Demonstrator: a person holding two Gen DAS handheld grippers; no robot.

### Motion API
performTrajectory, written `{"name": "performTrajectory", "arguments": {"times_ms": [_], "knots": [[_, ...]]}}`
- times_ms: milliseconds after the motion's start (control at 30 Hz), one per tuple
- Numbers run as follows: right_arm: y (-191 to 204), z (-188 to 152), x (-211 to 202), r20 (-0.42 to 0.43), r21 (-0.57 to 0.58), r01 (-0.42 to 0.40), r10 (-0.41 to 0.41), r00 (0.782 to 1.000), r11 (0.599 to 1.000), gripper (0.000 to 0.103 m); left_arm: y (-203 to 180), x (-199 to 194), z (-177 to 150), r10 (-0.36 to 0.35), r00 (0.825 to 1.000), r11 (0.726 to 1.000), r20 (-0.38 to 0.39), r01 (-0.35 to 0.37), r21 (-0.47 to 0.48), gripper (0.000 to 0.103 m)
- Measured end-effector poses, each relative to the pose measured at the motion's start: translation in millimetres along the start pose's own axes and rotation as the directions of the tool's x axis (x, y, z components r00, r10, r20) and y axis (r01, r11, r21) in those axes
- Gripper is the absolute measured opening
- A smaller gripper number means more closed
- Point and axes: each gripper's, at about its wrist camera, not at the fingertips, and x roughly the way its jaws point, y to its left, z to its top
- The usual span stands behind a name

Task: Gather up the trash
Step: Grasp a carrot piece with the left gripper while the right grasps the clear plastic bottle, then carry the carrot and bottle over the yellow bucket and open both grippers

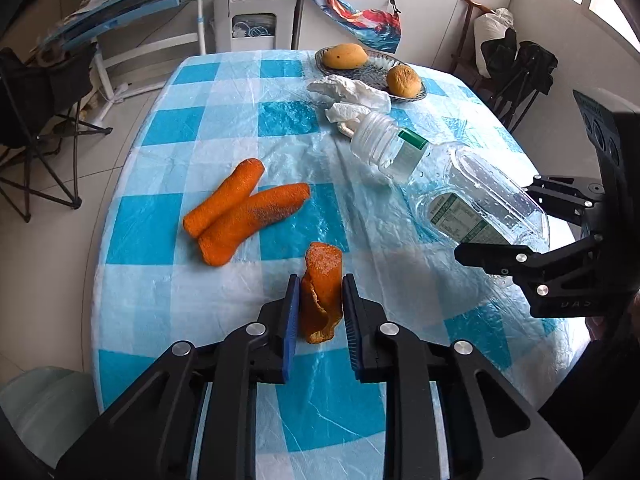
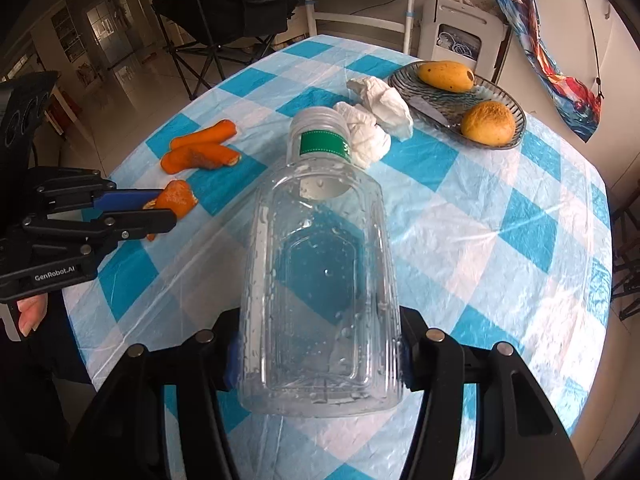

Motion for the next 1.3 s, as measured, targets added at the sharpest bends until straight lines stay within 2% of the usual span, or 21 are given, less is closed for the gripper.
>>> {"name": "performTrajectory", "arguments": {"times_ms": [167,333,467,600,800,1000,1167,1300], "knots": [[17,-20,-11,0.0,0.012,0.0,0.0,1.0,1.0,0.056,-3,-17,-22,-0.093,0.996,0.994,0.001,0.093,-0.059,0.02],[30,-40,-18,-0.004,0.044,-0.01,0.01,1.0,0.999,0.056,-5,-24,-40,-0.144,0.989,0.984,-0.02,0.141,-0.106,0.02],[31,-47,-15,0.002,0.085,-0.007,0.007,1.0,0.996,0.059,-6,-19,-50,-0.089,0.995,0.989,-0.036,0.084,-0.124,0.021],[32,-50,-18,0.053,0.133,-0.024,0.017,0.998,0.991,0.057,-16,-22,-54,-0.034,0.999,0.997,-0.017,0.033,-0.063,0.02],[32,-61,-34,0.137,0.221,-0.15,0.121,0.983,0.964,0.056,-13,-52,-62,-0.048,0.996,0.994,0.078,0.055,-0.09,0.018],[55,-83,-51,0.188,0.229,-0.247,0.206,0.96,0.942,0.056,-9,-74,-75,-0.062,0.989,0.989,0.133,0.079,-0.127,0.018],[83,-108,-63,0.178,0.196,-0.288,0.255,0.95,0.937,0.056,-4,-95,-89,-0.043,0.98,0.984,0.192,0.075,-0.164,0.018],[105,-131,-66,0.134,0.168,-0.321,0.301,0.944,0.932,0.056,9,-116,-101,-0.033,0.967,0.969,0.254,0.094,-0.23,0.018]]}}
